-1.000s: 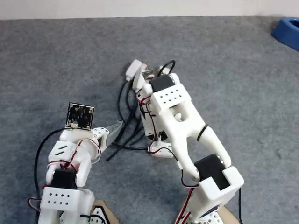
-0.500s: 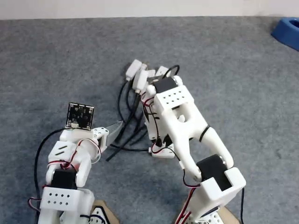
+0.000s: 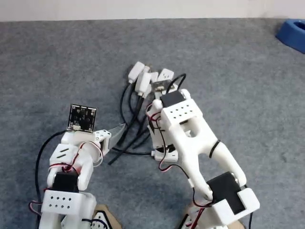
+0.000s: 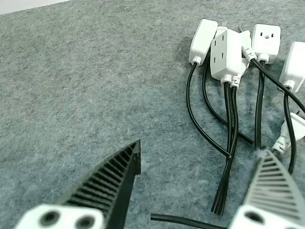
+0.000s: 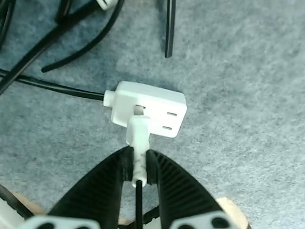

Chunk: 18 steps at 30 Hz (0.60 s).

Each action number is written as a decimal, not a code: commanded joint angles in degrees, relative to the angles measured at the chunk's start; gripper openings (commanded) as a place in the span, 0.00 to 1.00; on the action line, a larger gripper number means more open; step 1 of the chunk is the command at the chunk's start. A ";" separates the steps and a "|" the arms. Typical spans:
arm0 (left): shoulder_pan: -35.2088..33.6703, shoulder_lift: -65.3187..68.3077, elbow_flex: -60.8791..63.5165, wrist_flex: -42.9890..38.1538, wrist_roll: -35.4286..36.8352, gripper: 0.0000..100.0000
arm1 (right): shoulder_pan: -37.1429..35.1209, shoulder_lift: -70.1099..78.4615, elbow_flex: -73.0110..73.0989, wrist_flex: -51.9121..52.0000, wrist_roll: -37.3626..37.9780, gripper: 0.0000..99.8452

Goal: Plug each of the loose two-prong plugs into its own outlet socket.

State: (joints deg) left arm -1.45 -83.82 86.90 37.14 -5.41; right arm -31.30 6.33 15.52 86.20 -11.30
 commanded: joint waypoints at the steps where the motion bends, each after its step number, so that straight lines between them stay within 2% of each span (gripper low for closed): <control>1: -0.31 -0.22 -0.31 -1.05 0.44 0.36 | -1.98 0.75 1.27 -2.24 1.14 0.01; 9: -0.31 -0.22 -0.31 -1.05 0.44 0.36 | -2.68 1.71 1.19 -2.51 2.29 0.01; 18: -0.31 -0.31 -0.31 -0.97 0.44 0.36 | -2.07 14.90 -8.13 -1.80 4.04 0.01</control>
State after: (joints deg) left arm -1.45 -83.82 86.90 37.14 -5.41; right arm -32.79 15.21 9.36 85.23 -8.13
